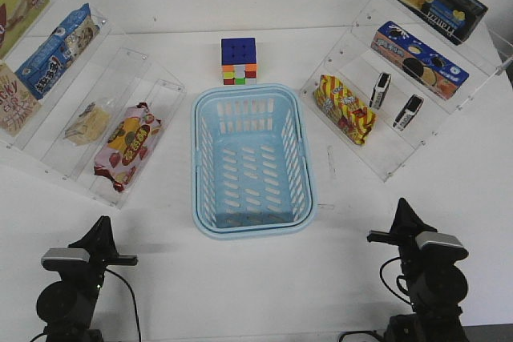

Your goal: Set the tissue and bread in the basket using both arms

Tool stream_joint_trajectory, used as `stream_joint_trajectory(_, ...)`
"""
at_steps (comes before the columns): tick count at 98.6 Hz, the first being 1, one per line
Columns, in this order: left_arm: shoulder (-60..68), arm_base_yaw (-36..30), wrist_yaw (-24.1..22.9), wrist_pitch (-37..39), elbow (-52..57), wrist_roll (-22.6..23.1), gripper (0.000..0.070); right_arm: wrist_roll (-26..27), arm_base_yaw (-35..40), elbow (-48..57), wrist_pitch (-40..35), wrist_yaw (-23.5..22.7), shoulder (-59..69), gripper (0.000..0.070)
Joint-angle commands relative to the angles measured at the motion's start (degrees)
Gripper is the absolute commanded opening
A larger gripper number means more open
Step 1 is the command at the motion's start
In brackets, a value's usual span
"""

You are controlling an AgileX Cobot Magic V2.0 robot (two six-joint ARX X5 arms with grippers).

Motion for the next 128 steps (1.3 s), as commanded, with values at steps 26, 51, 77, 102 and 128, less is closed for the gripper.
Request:
stream_joint_trajectory(26,-0.11,0.07,-0.11,0.57,-1.16,0.46,0.0001,-7.19,-0.04,21.75,-1.25,2.36,30.01,0.0437)
stream_joint_trajectory(51,-0.11,0.07,-0.11,0.57,-1.16,0.44,0.0001,-11.98,-2.01,36.52,-1.18,4.52,53.02,0.0449)
stream_joint_trajectory(77,-0.11,0.07,-0.11,0.57,-1.16,0.44,0.0001,-12.68,-6.1,48.72,-0.83,4.48,70.84,0.0449)
stream_joint_trajectory(102,-0.11,0.07,-0.11,0.57,-1.16,0.46,0.0001,-12.68,-8.35,51.67,3.15,3.41,79.6,0.0127)
stream_joint_trajectory(128,-0.11,0.07,-0.11,0.57,-1.16,0.44,0.0001,-14.56,-8.68,51.74,4.2,1.7,73.53,0.0006)
